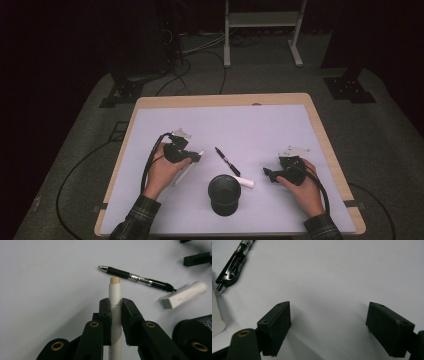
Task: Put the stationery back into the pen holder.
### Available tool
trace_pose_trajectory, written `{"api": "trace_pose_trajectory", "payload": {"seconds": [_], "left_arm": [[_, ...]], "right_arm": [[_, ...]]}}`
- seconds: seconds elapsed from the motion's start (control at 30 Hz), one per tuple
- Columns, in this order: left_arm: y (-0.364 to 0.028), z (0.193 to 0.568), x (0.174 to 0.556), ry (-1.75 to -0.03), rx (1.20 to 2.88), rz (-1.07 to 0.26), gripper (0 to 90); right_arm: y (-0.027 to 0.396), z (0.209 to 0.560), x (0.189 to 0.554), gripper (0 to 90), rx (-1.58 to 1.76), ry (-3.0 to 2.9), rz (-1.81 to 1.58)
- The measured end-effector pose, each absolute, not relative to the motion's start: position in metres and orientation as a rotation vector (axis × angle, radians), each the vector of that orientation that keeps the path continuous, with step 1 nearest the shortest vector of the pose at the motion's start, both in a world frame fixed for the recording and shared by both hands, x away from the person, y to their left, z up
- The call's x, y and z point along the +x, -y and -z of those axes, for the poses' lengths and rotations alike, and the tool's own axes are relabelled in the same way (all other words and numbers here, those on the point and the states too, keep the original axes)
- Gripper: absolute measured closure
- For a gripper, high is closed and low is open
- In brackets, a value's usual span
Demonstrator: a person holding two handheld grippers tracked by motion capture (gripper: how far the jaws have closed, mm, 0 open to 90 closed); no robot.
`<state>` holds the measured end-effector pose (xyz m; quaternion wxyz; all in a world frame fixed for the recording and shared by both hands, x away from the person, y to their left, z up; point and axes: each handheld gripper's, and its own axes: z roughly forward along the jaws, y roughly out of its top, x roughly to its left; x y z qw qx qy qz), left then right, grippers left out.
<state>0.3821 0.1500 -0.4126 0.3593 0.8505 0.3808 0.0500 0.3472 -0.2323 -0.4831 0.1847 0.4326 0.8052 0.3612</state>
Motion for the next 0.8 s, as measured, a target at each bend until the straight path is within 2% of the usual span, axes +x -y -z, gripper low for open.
{"api": "trace_pose_trajectory", "payload": {"seconds": [0.8], "left_arm": [[-0.153,0.376,0.363,-0.834,2.076,-0.126,78.5]], "right_arm": [[0.232,0.483,0.347,18.7,1.219,-2.27,-1.018]]}}
